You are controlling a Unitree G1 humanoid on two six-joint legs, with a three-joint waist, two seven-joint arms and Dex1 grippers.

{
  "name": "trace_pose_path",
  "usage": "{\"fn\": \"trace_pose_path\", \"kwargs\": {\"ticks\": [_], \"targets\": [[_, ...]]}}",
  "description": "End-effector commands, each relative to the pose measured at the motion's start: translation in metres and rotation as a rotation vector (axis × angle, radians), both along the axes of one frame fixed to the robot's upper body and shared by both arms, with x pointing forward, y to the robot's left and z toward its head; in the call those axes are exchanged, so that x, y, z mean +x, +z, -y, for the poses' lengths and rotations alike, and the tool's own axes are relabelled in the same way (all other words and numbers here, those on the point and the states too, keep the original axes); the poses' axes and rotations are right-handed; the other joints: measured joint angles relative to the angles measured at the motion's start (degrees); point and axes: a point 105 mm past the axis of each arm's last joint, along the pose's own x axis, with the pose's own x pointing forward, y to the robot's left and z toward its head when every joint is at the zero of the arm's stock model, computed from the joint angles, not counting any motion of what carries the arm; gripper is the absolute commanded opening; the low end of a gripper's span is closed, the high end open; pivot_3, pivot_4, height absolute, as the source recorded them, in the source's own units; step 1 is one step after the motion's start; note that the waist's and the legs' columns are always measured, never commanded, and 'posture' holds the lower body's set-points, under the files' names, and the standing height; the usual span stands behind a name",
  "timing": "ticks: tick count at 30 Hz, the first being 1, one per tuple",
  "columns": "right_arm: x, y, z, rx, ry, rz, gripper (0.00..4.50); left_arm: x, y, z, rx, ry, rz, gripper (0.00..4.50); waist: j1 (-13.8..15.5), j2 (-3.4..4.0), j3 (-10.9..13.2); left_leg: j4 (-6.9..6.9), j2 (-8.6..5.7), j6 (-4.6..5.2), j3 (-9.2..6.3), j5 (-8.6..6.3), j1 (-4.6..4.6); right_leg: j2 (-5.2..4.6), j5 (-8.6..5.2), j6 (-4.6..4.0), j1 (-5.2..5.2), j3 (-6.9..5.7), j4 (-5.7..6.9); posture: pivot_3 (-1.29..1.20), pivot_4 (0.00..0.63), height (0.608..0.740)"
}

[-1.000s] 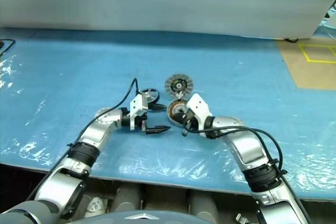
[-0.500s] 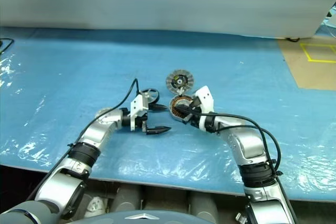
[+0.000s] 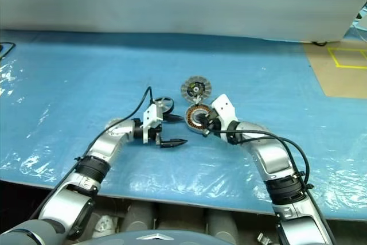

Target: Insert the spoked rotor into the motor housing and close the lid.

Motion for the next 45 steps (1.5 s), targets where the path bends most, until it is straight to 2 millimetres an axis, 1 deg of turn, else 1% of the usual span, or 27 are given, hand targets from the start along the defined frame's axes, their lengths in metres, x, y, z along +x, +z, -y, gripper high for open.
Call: {"fn": "trace_pose_path", "kwargs": {"ticks": [1, 6, 10, 14, 18, 20, 22, 24, 26, 30, 32, 35, 37, 38, 40, 42, 45], "targets": [[-0.001, -0.012, 0.005, -0.048, -0.015, -0.024, 0.01, 0.000, 0.005, 0.003, -0.003, -0.014, 0.026, 4.50, 0.0, 0.00, 0.0, 0.00, 0.00, 0.00, 0.00, 0.00, 0.00, 0.00, 0.00, 0.00, 0.00, 0.01, 0.00, 0.00, 0.150, 0.740], [0.001, -0.009, 0.004, -0.050, -0.013, -0.011, 0.01, -0.001, 0.005, 0.004, -0.006, -0.015, 0.024, 4.50, 0.0, 0.00, 0.0, 0.03, -0.01, 0.01, 0.00, 0.00, 0.01, -0.01, 0.00, 0.00, 0.01, 0.02, 0.00, 0.00, 0.150, 0.740], [0.003, -0.023, 0.016, -0.206, -0.017, -0.003, 0.01, -0.001, 0.005, 0.005, -0.011, -0.014, 0.025, 4.50, 0.0, 0.00, 0.0, 0.04, -0.02, 0.00, 0.01, 0.00, 0.01, -0.01, 0.00, 0.00, 0.02, 0.03, 0.00, 0.00, 0.150, 0.740], [0.005, -0.030, 0.023, -0.275, -0.035, -0.006, 0.01, -0.001, 0.005, 0.005, -0.011, -0.012, 0.023, 4.50, 0.0, -0.01, 0.0, 0.05, -0.02, 0.01, 0.01, 0.00, 0.19, -0.03, -0.01, -0.01, 0.19, 0.02, 0.00, 0.00, 0.150, 0.740], [-0.002, -0.047, 0.032, -0.364, -0.016, -0.067, 0.01, -0.002, 0.004, 0.005, -0.010, -0.012, 0.019, 4.50, 0.1, -0.04, 0.0, 0.06, -0.14, 0.02, 0.01, -0.01, 0.28, -0.16, 0.00, 0.03, 0.30, 0.04, 0.01, 0.00, 0.150, 0.740], [-0.008, -0.052, 0.031, -0.363, 0.002, -0.110, 0.01, -0.002, 0.004, 0.005, -0.009, -0.013, 0.019, 4.50, 0.2, -0.06, -0.1, 0.06, -0.19, 0.03, 0.00, -0.01, 0.31, -0.23, 0.00, 0.05, 0.36, 0.04, 0.00, 0.00, 0.150, 0.740], [-0.021, -0.060, 0.027, -0.350, 0.041, -0.194, 0.01, -0.003, 0.003, 0.005, -0.008, -0.014, 0.017, 4.50, 0.2, -0.06, -0.1, 0.06, -0.23, 0.03, 0.01, -0.01, 0.30, -0.31, -0.01, 0.06, 0.37, 0.04, -0.01, 0.00, 0.150, 0.740], [-0.035, -0.064, 0.019, -0.293, 0.077, -0.275, 0.01, -0.003, 0.003, 0.005, -0.007, -0.015, 0.015, 4.50, 0.3, -0.11, -0.3, 0.06, -0.26, 0.03, 0.01, -0.01, 0.27, -0.37, -0.04, 0.11, 0.38, 0.02, -0.04, 0.00, 0.150, 0.740], [-0.037, -0.062, 0.014, -0.229, 0.053, -0.320, 0.01, -0.003, 0.003, 0.005, -0.006, -0.017, 0.015, 4.50, 0.3, -0.30, -0.5, 0.01, -0.29, 0.03, 0.01, -0.01, 0.25, -0.40, -0.11, 0.22, 0.40, 0.01, -0.07, 0.00, 0.150, 0.740], [-0.034, -0.061, 0.016, -0.224, 0.014, -0.328, 0.01, -0.003, 0.003, 0.006, -0.004, -0.020, 0.016, 4.50, 0.2, -0.44, -0.8, -0.33, -0.29, 0.02, 0.00, -0.01, 0.32, -0.36, -0.13, 0.22, 0.36, -0.06, -0.09, 0.00, 0.150, 0.740], [-0.029, -0.051, 0.010, -0.154, 0.003, -0.304, 0.01, -0.002, 0.004, 0.007, -0.004, -0.023, 0.018, 4.50, 0.2, -0.45, -0.9, -0.45, -0.23, 0.01, -0.01, -0.01, 0.38, -0.25, -0.13, 0.23, 0.37, -0.09, -0.09, 0.00, 0.150, 0.740], [-0.021, -0.025, -0.003, -0.012, 0.021, -0.239, 0.01, -0.002, 0.004, 0.008, -0.004, -0.026, 0.019, 4.50, 0.1, -0.45, -0.9, -0.52, -0.19, 0.01, -0.01, -0.01, 0.39, -0.19, -0.19, 0.11, 0.32, -0.08, -0.09, 0.00, 0.150, 0.740], [-0.015, -0.001, -0.012, 0.115, 0.034, -0.171, 0.01, -0.001, 0.004, 0.008, -0.004, -0.026, 0.021, 4.50, 0.0, -0.43, -0.8, -0.53, -0.19, 0.01, -0.01, -0.01, 0.35, -0.20, -0.20, 0.11, 0.27, -0.07, -0.09, 0.00, 0.150, 0.740], [-0.013, 0.007, -0.014, 0.162, 0.035, -0.148, 0.01, -0.001, 0.004, 0.008, -0.004, -0.026, 0.021, 4.50, 0.0, -0.41, -0.8, -0.53, -0.19, 0.01, 0.00, -0.01, 0.31, -0.19, -0.19, 0.11, 0.23, -0.06, -0.09, 0.00, 0.150, 0.740], [-0.006, 0.028, -0.017, 0.260, 0.033, -0.076, 0.01, 0.000, 0.005, 0.008, -0.005, -0.024, 0.023, 4.50, -0.1, -0.33, -0.8, -0.53, -0.19, 0.01, 0.01, -0.01, 0.18, -0.19, -0.18, 0.12, 0.08, -0.06, -0.08, 0.00, 0.150, 0.740], [-0.001, 0.043, -0.017, 0.325, 0.028, -0.018, 0.01, 0.000, 0.005, 0.008, -0.006, -0.022, 0.024, 4.50, -0.1, -0.25, -0.7, -0.52, -0.19, 0.01, 0.01, 0.00, 0.05, -0.19, -0.10, 0.25, -0.04, -0.06, -0.07, 0.00, 0.150, 0.740], [0.003, 0.056, -0.016, 0.362, 0.024, 0.035, 0.01, 0.001, 0.008, 0.005, -0.014, -0.014, 0.027, 4.50, -0.1, -0.25, -0.7, -0.52, -0.21, 0.01, 0.02, 0.00, 0.02, -0.20, -0.08, 0.29, -0.04, -0.07, -0.08, 0.00, 0.150, 0.740]]}}
